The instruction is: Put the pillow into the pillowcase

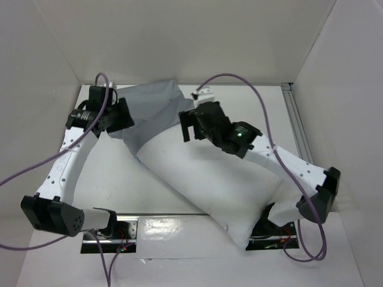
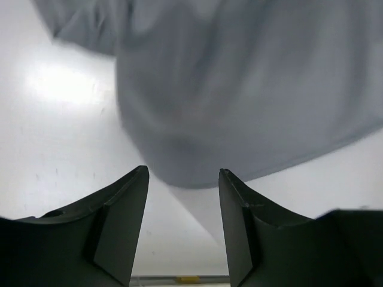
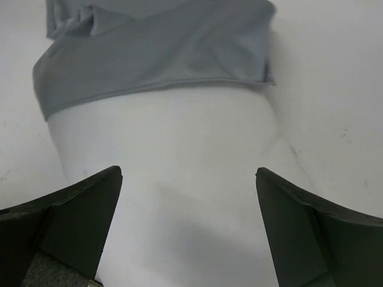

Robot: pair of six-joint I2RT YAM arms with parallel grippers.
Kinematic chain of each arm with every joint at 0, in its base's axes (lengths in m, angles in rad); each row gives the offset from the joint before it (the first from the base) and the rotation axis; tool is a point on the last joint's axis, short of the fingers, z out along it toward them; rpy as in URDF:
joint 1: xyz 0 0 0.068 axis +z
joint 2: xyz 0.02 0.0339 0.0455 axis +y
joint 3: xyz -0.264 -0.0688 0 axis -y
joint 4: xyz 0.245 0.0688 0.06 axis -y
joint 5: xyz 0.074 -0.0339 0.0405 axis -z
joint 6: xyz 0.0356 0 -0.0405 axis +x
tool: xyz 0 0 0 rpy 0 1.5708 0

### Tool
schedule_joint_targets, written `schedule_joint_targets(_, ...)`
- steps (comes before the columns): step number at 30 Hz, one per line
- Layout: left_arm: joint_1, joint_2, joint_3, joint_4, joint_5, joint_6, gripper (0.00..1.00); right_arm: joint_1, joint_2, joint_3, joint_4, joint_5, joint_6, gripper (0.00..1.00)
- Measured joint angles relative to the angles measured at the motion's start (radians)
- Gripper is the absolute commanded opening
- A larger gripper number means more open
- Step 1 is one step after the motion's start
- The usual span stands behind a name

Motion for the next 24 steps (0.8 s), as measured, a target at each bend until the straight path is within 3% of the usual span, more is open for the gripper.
schedule_joint_targets(5, 0.084, -0.152, -0.385, 0.04, -0.001, -0.103, 0.55, 0.169, 0.192, 0.095, -0.027, 0.027, -0.08, 1.0)
schedule_joint_targets(8, 0.082, -0.285, -0.612, 0.108, 0.023, -0.153, 0.74, 0.266, 0.285, 0.094, -0.068, 0.048, -0.105, 1.0)
schedule_joint_targets(12, 0.079, -0.399, -0.74, 0.171, 0.051, -0.205, 0.74, 0.309, 0.337, 0.083, -0.076, 0.087, -0.112, 1.0)
schedule_joint_targets(13, 0.079, -0.402, -0.748, 0.19, 0.054, -0.213, 0.74, 0.307, 0.348, 0.081, -0.077, 0.097, -0.108, 0.84)
schedule_joint_targets(14, 0.079, -0.394, -0.751, 0.213, 0.057, -0.223, 0.72, 0.302, 0.361, 0.081, -0.075, 0.106, -0.107, 0.61)
schedule_joint_targets(16, 0.076, -0.362, -0.751, 0.254, 0.063, -0.229, 0.69, 0.276, 0.389, 0.081, -0.075, 0.114, -0.103, 0.06)
schedule_joint_targets(17, 0.071, -0.341, -0.751, 0.274, 0.063, -0.232, 0.67, 0.256, 0.402, 0.081, -0.074, 0.106, -0.097, 0.0)
schedule_joint_targets(19, 0.058, -0.301, -0.751, 0.299, 0.065, -0.228, 0.67, 0.206, 0.41, 0.078, -0.061, 0.078, -0.087, 0.0)
schedule_joint_targets(22, 0.019, -0.253, -0.751, 0.343, 0.092, -0.21, 0.78, 0.115, 0.37, 0.057, -0.026, 0.011, -0.089, 0.0)
schedule_joint_targets(24, -0.01, -0.222, -0.739, 0.361, 0.108, -0.189, 0.79, 0.049, 0.325, 0.041, -0.013, -0.045, -0.1, 0.0)
